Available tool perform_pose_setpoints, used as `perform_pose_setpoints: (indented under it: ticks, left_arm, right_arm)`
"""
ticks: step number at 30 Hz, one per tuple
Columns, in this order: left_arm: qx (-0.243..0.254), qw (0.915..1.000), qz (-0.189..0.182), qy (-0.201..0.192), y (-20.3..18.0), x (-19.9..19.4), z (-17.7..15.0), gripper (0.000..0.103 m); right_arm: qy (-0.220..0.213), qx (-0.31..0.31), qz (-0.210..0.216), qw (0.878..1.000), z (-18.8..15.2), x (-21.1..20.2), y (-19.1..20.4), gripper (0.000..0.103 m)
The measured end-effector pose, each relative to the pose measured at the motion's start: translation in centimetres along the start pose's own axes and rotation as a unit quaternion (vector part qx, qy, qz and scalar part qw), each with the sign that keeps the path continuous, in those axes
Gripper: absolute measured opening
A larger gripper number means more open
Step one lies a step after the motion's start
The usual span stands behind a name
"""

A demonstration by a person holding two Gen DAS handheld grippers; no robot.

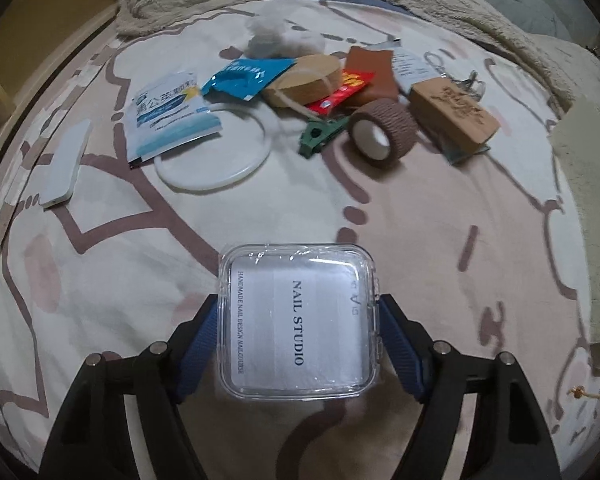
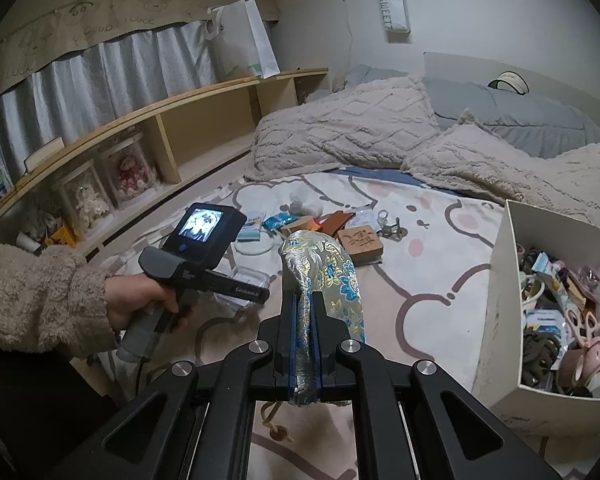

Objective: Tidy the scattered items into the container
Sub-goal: 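Carry the pouch in the right gripper while the left carries the case toward the box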

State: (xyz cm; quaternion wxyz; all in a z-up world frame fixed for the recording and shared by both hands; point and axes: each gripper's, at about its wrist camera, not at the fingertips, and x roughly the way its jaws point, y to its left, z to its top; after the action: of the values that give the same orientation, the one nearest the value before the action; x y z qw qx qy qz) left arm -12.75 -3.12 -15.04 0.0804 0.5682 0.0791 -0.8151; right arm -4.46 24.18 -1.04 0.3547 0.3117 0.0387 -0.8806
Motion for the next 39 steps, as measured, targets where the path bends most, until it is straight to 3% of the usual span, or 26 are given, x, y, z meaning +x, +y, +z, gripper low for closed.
perform_pose_setpoints:
  ticks: [15, 29, 39]
  left_arm:
    - [0.081, 0.9932, -0.046, -0.070, -5.7, -7.8, 1.4, 0.077]
    - [0.111, 0.9829, -0.087, -0.118, -10.9, -13.7, 2.0, 0.077]
    - [0.161, 0.9669, -0.130, -0.149, -17.0, -18.4, 2.4, 0.077]
  right_arm:
    - [-0.027, 0.007, -0.011, 1.000, 2.2, -2.1, -1.7, 0.007]
    - [-0.043, 0.026, -0.058, 0.997, 3.4, -5.4, -5.7, 0.007]
    - [-0.066, 0.044, -0.100, 0.992, 4.3, -8.9, -9.4, 0.007]
